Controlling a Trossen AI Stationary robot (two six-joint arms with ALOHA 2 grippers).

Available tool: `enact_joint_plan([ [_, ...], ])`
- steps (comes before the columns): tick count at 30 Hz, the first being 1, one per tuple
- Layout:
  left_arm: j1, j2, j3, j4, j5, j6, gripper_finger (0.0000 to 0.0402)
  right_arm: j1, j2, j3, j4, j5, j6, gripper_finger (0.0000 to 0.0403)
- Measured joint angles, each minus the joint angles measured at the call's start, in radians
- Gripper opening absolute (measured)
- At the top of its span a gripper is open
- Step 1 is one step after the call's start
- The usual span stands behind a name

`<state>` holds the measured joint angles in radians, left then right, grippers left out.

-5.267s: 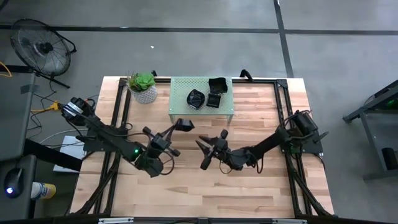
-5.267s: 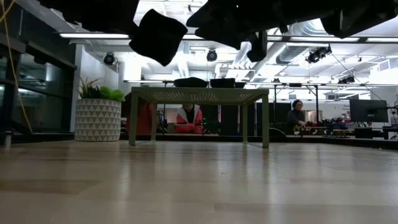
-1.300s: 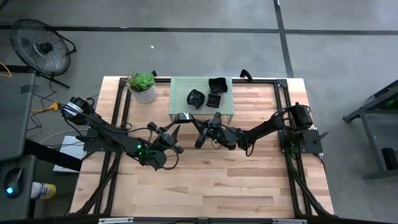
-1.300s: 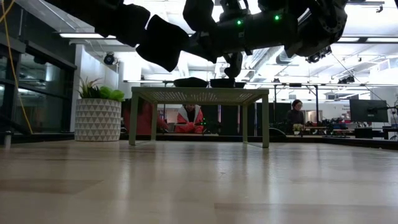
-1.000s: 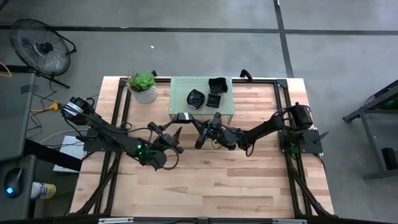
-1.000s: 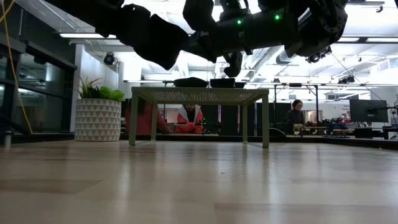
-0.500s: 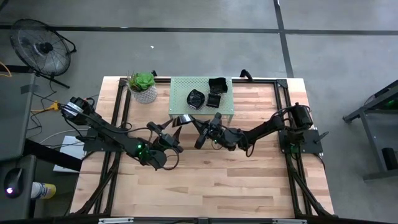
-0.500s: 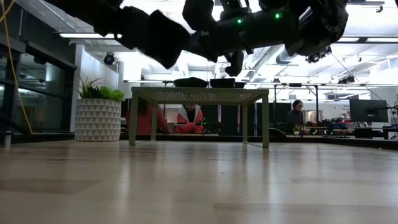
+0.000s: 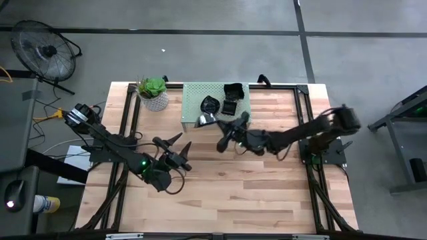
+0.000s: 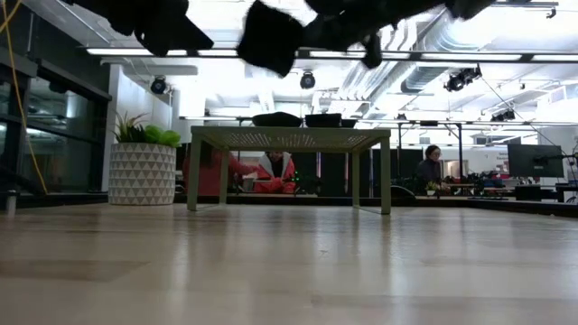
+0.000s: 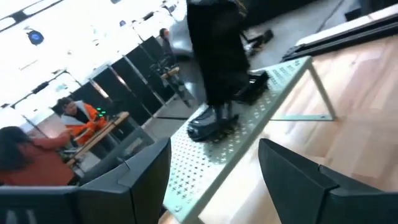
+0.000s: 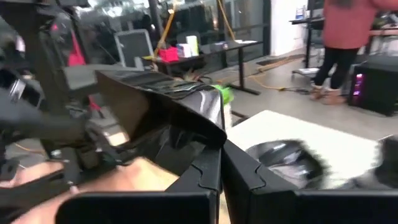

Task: Pick & Place Mini shaped plates
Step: Stack the distorted square plate on top of the distorted square plate on the shelf

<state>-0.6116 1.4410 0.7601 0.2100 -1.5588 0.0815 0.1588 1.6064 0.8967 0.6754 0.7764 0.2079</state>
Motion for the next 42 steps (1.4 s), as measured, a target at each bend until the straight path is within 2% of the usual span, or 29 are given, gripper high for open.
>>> enact_joint_plan([
  [4,0.008,-0.012,0.0,-0.097,0.108,-0.113,0.0237,-0.04,-0.187,0.0,-0.234,-0.005,-0.003,0.0],
  [7,0.032,-0.017,0.0,-0.181,0.182,-0.212,0.0237,-0.089,-0.325,0.0,-0.388,-0.048,0.003,0.0],
  [13,0.055,-0.08,-0.002,-0.429,0.237,-0.436,0.0237,-0.228,-0.534,0.0,-0.62,-0.145,0.038,0.0],
  [17,0.051,-0.137,-0.002,-0.671,0.209,-0.648,0.0237,-0.342,-0.59,0.047,-0.795,-0.269,0.096,0.0],
  [22,0.025,-0.202,-0.002,-0.954,0.195,-0.922,0.0237,-0.462,-0.529,0.208,-1.022,-0.402,0.102,0.0],
  [27,-0.027,-0.243,-0.002,-1.04,0.196,-1.001,0.0237,-0.587,-0.412,0.417,-1.233,-0.564,0.103,0.0],
  [33,-0.102,-0.255,-0.003,-1.041,0.211,-1.003,0.0237,-0.715,-0.224,0.664,-1.447,-0.782,0.102,0.0],
  [35,-0.124,-0.253,-0.003,-1.026,0.231,-1.003,0.0237,-0.743,-0.158,0.737,-1.499,-0.821,0.095,0.0],
  [39,-0.178,-0.253,-0.003,-0.929,0.319,-0.978,0.0237,-0.794,-0.028,0.867,-1.592,-0.894,0.071,0.0],
  [42,-0.217,-0.252,-0.003,-0.778,0.414,-0.862,0.0237,-0.828,0.055,0.952,-1.681,-0.959,0.053,0.0],
])
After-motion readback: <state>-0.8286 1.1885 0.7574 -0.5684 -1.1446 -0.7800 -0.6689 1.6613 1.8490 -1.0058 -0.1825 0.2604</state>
